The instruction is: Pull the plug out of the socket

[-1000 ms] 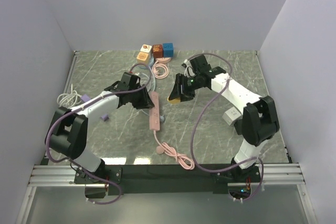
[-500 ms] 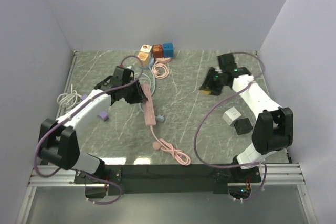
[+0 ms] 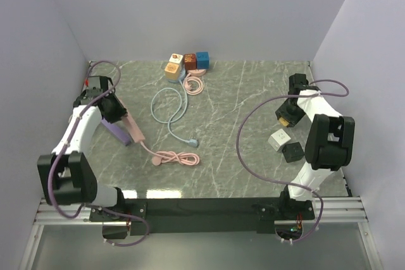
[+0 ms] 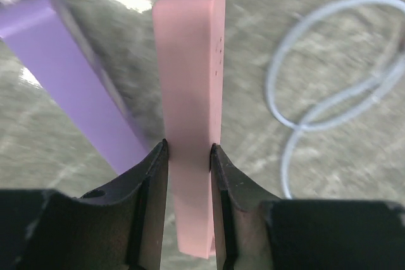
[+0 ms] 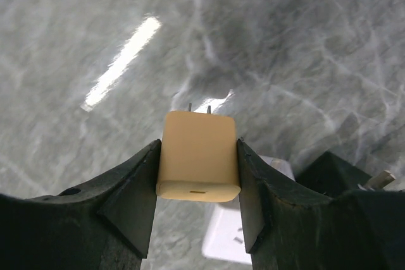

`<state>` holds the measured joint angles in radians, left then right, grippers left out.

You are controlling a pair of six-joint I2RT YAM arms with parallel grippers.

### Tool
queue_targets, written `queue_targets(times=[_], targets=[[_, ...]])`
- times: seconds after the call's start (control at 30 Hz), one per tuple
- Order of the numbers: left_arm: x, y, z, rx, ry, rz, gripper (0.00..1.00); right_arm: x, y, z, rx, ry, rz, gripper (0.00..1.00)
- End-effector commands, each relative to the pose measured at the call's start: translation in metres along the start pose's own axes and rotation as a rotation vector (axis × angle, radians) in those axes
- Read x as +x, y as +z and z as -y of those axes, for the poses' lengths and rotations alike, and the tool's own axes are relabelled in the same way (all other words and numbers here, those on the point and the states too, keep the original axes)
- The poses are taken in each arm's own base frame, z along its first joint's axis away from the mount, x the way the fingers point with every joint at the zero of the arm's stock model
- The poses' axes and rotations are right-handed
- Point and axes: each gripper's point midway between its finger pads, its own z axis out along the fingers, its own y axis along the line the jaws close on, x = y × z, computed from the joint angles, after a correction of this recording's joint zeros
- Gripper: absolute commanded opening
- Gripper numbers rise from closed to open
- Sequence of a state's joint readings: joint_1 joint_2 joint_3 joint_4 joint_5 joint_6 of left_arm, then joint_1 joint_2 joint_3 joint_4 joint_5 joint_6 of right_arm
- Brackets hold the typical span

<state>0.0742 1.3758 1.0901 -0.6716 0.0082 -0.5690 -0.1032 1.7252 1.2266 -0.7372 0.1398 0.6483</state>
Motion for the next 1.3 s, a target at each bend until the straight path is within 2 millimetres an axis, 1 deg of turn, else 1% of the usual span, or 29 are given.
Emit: queue_targets(times=[0.0, 0.03, 0.07, 0.13, 0.17, 0.23, 0.33, 0.37, 0.43, 0.47, 0.5, 0.53, 0.57, 0.6, 0.63, 0.7, 0.73, 0.77, 0.8, 0.83, 0.87, 0.93, 1.0, 1.03, 1.1, 1.13, 1.2, 1.23, 1.27], targets=[[-0.033, 0.012, -0.013, -0.061, 0.028, 0.064, 0.00, -0.019, 0.002, 0.011, 0.064, 0.059, 0.064, 0.00], [-0.042, 0.014, -0.015, -0.079, 0.029, 0.080, 0.00, -0.018, 0.005, 0.014, 0.073, 0.067, 0.061, 0.00], [-0.042, 0.028, -0.022, -0.112, 0.033, 0.062, 0.00, -0.016, 0.011, 0.018, 0.087, 0.075, 0.051, 0.00], [-0.050, 0.040, -0.034, -0.158, 0.025, 0.057, 0.00, -0.011, 0.021, 0.021, 0.109, 0.082, 0.025, 0.00], [-0.047, 0.053, -0.041, -0.187, 0.021, 0.025, 0.00, -0.011, 0.022, 0.023, 0.123, 0.081, 0.016, 0.00], [-0.055, 0.060, -0.046, -0.220, 0.014, 0.037, 0.00, -0.010, 0.023, 0.026, 0.137, 0.085, 0.015, 0.00], [-0.058, 0.070, -0.053, -0.252, 0.008, 0.027, 0.00, -0.009, 0.020, 0.034, 0.160, 0.093, 0.036, 0.00], [-0.058, 0.074, -0.058, -0.284, 0.012, 0.022, 0.00, -0.004, 0.021, 0.038, 0.167, 0.092, 0.031, 0.00], [-0.059, 0.074, -0.064, -0.307, 0.011, 0.020, 0.00, 0.000, 0.020, 0.042, 0.168, 0.095, 0.028, 0.05], [-0.059, 0.073, -0.066, -0.315, 0.006, 0.024, 0.00, 0.001, 0.019, 0.042, 0.164, 0.094, 0.028, 0.11], [-0.059, 0.073, -0.072, -0.336, 0.002, 0.027, 0.00, 0.002, 0.018, 0.043, 0.164, 0.094, 0.028, 0.13], [-0.058, 0.070, -0.073, -0.341, 0.001, 0.028, 0.00, 0.005, 0.015, 0.045, 0.160, 0.093, 0.028, 0.19], [-0.057, 0.069, -0.076, -0.346, -0.002, 0.028, 0.00, 0.007, 0.013, 0.045, 0.154, 0.094, 0.027, 0.36], [-0.052, 0.069, -0.080, -0.355, -0.006, 0.021, 0.01, 0.007, 0.010, 0.046, 0.152, 0.096, 0.029, 0.41], [-0.052, 0.065, -0.080, -0.354, -0.009, 0.028, 0.01, 0.008, 0.004, 0.047, 0.142, 0.099, 0.037, 0.52], [-0.048, 0.062, -0.083, -0.367, -0.020, 0.030, 0.19, 0.007, -0.005, 0.047, 0.122, 0.106, 0.049, 0.65], [-0.051, 0.056, -0.084, -0.368, -0.026, 0.046, 0.27, 0.005, -0.014, 0.044, 0.095, 0.115, 0.064, 0.69], [-0.050, 0.053, -0.084, -0.372, -0.032, 0.048, 0.42, 0.004, -0.019, 0.043, 0.082, 0.118, 0.071, 0.78], [-0.051, 0.050, -0.085, -0.377, -0.040, 0.059, 0.50, 0.002, -0.025, 0.041, 0.064, 0.121, 0.081, 0.82], [-0.054, 0.043, -0.082, -0.367, -0.046, 0.077, 0.57, -0.003, -0.035, 0.038, 0.044, 0.123, 0.097, 0.86], [-0.056, 0.041, -0.081, -0.358, -0.053, 0.082, 0.67, -0.006, -0.040, 0.037, 0.033, 0.124, 0.106, 0.87], [-0.060, 0.034, -0.071, -0.313, -0.057, 0.088, 0.74, -0.015, -0.053, 0.029, 0.002, 0.120, 0.122, 0.92], [-0.065, 0.030, -0.058, -0.252, -0.047, 0.091, 0.83, -0.019, -0.062, 0.017, -0.061, 0.104, 0.120, 0.93], [-0.066, 0.025, -0.046, -0.186, -0.047, 0.086, 0.89, -0.028, -0.071, 0.003, -0.126, 0.080, 0.145, 0.93], [-0.073, 0.015, -0.023, -0.069, -0.031, 0.112, 0.95, -0.028, -0.088, -0.027, -0.260, 0.007, 0.138, 0.94], [-0.070, 0.012, -0.007, 0.020, -0.019, 0.096, 0.99, -0.030, -0.094, -0.037, -0.292, -0.023, 0.150, 0.94], [-0.070, 0.006, 0.016, 0.112, 0.011, 0.101, 0.99, -0.020, -0.105, -0.073, -0.382, -0.132, 0.128, 0.94], [-0.068, 0.004, 0.025, 0.144, 0.028, 0.096, 0.99, -0.016, -0.107, -0.085, -0.408, -0.172, 0.118, 0.94], [-0.063, 0.001, 0.042, 0.190, 0.055, 0.082, 0.99, -0.004, -0.113, -0.105, -0.462, -0.238, 0.091, 0.94]])
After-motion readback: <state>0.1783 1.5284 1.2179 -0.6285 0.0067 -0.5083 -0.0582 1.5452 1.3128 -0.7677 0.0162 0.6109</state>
